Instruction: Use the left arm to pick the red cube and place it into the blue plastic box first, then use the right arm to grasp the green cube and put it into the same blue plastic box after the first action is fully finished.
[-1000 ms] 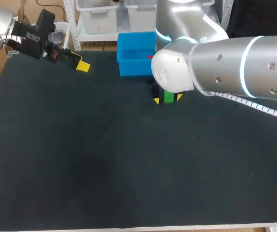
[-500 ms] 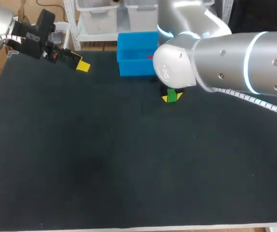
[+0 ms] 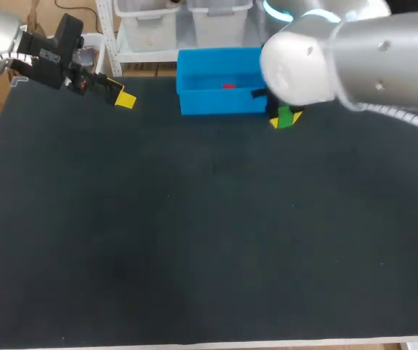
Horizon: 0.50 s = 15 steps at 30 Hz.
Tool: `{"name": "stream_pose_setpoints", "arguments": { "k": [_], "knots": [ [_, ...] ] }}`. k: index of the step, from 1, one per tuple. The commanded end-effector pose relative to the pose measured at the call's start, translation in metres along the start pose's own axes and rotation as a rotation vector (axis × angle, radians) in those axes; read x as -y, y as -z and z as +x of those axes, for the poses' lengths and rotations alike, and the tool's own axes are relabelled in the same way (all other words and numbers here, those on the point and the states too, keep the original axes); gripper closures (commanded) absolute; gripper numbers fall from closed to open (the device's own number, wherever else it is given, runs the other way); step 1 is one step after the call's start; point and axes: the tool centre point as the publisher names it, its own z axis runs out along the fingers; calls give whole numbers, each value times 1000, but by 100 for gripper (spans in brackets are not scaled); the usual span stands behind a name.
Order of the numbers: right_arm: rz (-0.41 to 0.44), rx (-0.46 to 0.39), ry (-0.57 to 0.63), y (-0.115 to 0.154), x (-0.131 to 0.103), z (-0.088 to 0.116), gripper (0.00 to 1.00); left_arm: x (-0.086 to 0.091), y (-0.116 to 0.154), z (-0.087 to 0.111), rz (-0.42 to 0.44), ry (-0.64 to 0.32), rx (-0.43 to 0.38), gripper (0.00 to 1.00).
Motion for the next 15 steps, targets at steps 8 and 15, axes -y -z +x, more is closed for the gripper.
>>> {"name": "stream_pose_setpoints", "arguments": {
  "k": [8,15],
  "knots": [
    [1,188,42,58,39,12,100,0,0,1,-1,-3,4,0],
    [-14,243,98,78,51,4,100,0,0,1,-1,-3,4,0]
  ]
}}
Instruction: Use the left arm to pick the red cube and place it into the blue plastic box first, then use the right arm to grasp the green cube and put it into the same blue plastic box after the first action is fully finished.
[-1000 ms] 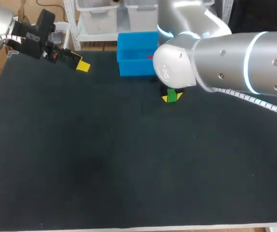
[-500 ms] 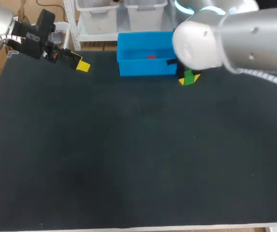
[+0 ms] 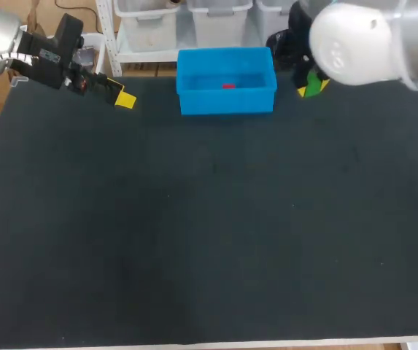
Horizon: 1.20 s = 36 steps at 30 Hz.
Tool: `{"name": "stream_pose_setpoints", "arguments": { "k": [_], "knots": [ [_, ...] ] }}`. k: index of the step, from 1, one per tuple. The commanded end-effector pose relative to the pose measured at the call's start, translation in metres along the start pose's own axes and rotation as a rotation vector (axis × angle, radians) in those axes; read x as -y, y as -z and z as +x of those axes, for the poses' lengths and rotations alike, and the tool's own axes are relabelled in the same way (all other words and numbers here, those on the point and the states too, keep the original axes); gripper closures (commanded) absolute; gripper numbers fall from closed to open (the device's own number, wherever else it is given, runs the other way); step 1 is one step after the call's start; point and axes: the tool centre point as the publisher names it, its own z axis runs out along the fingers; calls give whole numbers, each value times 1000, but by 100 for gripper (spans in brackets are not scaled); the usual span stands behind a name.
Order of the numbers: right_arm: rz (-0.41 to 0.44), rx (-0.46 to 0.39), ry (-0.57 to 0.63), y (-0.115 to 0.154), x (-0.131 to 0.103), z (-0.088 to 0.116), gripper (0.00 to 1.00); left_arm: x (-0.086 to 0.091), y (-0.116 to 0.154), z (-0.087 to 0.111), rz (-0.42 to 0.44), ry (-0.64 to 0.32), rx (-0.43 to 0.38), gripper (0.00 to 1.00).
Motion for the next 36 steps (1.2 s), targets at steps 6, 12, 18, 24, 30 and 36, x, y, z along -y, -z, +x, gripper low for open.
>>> {"name": "stream_pose_setpoints", "arguments": {
  "k": [6,12,18,24,30,36],
  "knots": [
    [-30,151,51,23,13,-3,100,0,0,1,-1,-3,4,0],
    [-55,189,80,33,17,-11,100,0,0,1,-1,-3,4,0],
    [-81,217,107,37,18,-21,100,0,0,1,-1,-3,4,0],
    [-108,250,141,39,19,-34,100,0,0,1,-1,-3,4,0],
    [-142,279,180,36,19,-50,100,0,0,1,-1,-3,4,0],
    [-190,321,208,31,17,-65,100,0,0,1,-1,-3,4,0]
  ]
}}
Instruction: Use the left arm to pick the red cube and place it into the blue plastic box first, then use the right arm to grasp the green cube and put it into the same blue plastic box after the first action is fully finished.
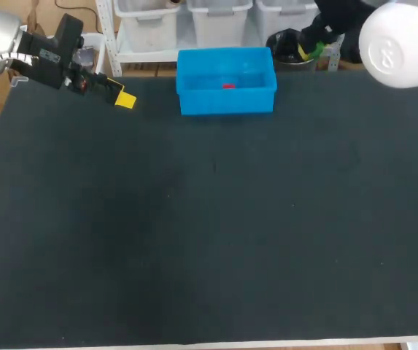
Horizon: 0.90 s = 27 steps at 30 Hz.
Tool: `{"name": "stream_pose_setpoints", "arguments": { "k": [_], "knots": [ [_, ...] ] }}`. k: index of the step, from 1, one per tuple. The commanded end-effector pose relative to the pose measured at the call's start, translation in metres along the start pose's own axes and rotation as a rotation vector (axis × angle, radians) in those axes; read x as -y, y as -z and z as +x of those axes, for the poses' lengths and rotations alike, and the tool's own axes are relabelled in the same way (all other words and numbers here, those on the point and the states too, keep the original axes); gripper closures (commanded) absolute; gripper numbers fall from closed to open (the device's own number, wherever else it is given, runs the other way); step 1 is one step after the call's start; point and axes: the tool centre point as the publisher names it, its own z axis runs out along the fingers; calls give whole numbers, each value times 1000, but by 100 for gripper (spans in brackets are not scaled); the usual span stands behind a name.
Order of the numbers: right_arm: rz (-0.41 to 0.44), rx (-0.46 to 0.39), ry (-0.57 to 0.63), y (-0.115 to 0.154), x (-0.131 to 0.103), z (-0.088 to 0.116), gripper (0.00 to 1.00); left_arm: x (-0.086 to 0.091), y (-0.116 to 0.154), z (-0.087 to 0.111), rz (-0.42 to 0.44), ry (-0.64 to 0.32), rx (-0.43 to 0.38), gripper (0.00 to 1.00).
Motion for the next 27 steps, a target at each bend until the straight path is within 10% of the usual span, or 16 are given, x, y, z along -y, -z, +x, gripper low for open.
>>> {"name": "stream_pose_setpoints", "arguments": {
  "k": [1,27],
  "knots": [
    [-42,14,15,-12,6,-11,100,0,0,1,-1,-3,4,0],
    [-219,99,112,-50,14,-58,100,0,0,1,-1,-3,4,0]
  ]
}}
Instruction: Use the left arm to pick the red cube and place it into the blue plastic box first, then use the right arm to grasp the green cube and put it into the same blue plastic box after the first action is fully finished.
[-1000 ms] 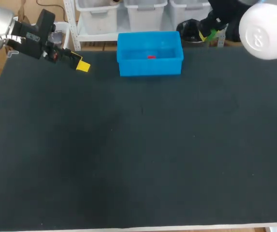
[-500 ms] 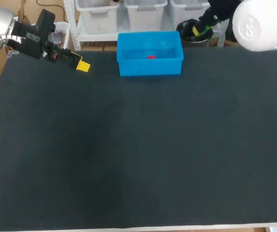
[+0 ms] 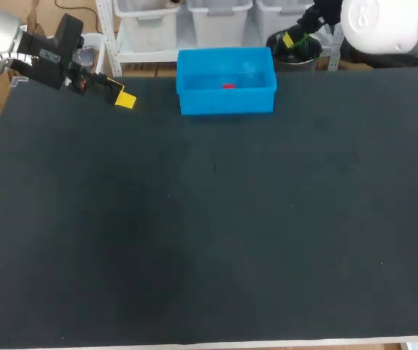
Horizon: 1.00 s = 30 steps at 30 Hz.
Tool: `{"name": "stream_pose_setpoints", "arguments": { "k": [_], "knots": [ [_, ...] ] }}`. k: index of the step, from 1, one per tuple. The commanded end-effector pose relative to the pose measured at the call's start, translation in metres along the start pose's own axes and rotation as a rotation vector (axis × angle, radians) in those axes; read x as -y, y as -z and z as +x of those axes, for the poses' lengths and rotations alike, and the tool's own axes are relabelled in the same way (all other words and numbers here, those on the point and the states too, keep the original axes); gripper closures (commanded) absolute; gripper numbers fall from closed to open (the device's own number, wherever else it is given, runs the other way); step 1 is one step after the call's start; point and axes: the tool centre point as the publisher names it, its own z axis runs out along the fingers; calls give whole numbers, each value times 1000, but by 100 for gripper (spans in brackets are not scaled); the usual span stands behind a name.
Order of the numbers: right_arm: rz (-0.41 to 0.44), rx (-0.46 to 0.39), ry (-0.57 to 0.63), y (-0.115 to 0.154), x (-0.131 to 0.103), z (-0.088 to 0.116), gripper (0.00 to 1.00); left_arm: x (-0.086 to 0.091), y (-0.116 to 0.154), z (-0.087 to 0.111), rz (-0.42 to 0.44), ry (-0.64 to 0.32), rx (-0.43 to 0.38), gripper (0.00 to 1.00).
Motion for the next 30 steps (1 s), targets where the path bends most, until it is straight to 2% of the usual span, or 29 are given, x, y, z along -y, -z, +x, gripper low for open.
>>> {"name": "stream_pose_setpoints", "arguments": {
  "k": [1,18,30],
  "knots": [
    [-67,-2,3,-15,9,-13,100,0,0,1,-1,-3,4,0],
    [-189,32,10,-59,23,-42,100,0,0,1,-1,-3,4,0],
    [-257,13,25,-95,25,-47,100,0,0,1,-1,-3,4,0]
  ]
}}
